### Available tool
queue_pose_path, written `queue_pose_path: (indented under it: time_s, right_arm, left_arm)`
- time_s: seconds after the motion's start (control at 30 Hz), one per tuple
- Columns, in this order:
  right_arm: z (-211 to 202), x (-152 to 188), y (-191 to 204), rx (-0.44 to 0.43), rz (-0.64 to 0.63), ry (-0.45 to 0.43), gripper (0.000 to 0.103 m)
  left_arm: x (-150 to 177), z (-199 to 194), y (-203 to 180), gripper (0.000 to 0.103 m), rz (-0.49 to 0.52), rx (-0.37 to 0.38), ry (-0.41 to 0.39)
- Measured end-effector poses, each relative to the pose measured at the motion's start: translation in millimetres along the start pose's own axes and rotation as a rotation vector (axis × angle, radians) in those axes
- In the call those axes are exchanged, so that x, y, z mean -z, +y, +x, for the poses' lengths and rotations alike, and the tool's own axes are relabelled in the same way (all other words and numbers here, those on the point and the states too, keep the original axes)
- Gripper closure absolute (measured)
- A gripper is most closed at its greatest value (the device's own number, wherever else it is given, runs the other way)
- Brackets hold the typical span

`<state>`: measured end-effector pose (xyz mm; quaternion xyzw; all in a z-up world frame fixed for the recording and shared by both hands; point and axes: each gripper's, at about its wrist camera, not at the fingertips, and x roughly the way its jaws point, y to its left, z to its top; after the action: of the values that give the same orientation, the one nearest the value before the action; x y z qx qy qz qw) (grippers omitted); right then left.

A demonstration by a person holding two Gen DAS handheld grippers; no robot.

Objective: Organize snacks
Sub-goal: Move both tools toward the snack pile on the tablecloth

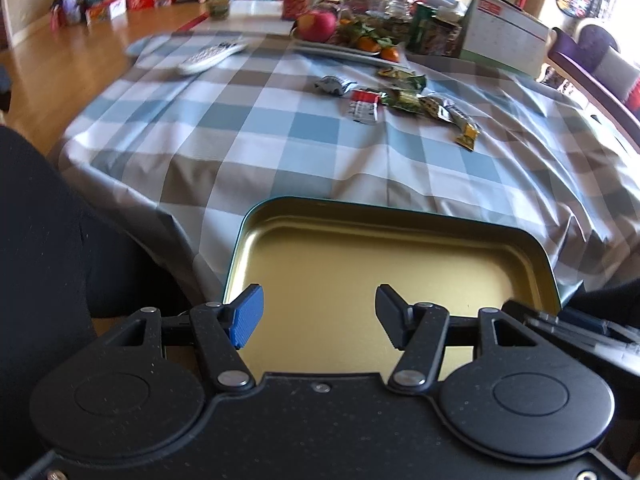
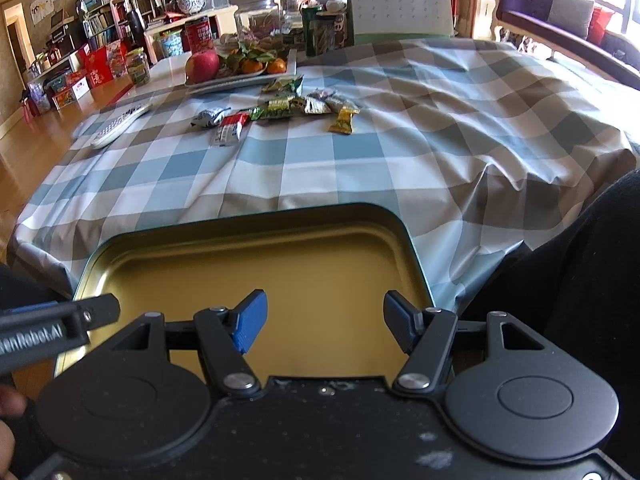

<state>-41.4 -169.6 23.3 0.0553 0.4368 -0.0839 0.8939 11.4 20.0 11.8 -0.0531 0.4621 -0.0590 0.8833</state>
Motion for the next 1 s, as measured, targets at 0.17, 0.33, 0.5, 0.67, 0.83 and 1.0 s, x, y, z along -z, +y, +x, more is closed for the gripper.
queue_pose_path:
  time_s: [0.17,0.33,0.5,0.67,0.83,1.0]
  right_arm:
    - [10,-3,-3,-0.031,0.017,0.089,0.039]
    - [19,-8,-8,-0.077,0.046,0.168,0.041]
    - [22,-25,-10,-0.084,0.044,0.158,0.042]
    - [26,-59,-14,-0.077,0.072,0.078,0.042]
    - [43,-105,-15,-0.065,0.054,0.0,0.043]
    - [74,-157,-23,-0.055,0.09,-0.031,0.043]
  left_arm:
    - [-13,5,3,0.041,0.003,-0.015,0.035]
    - [-33,6,6,0.041,0.031,-0.039,0.008]
    - [-61,12,8,0.041,0.038,-0.026,-0.007]
    - [-95,25,2,0.041,0.092,-0.051,-0.04]
    - [-134,46,0,0.041,0.103,-0.044,-0.031]
    - [-172,72,-4,0.041,0.105,-0.063,-0.018]
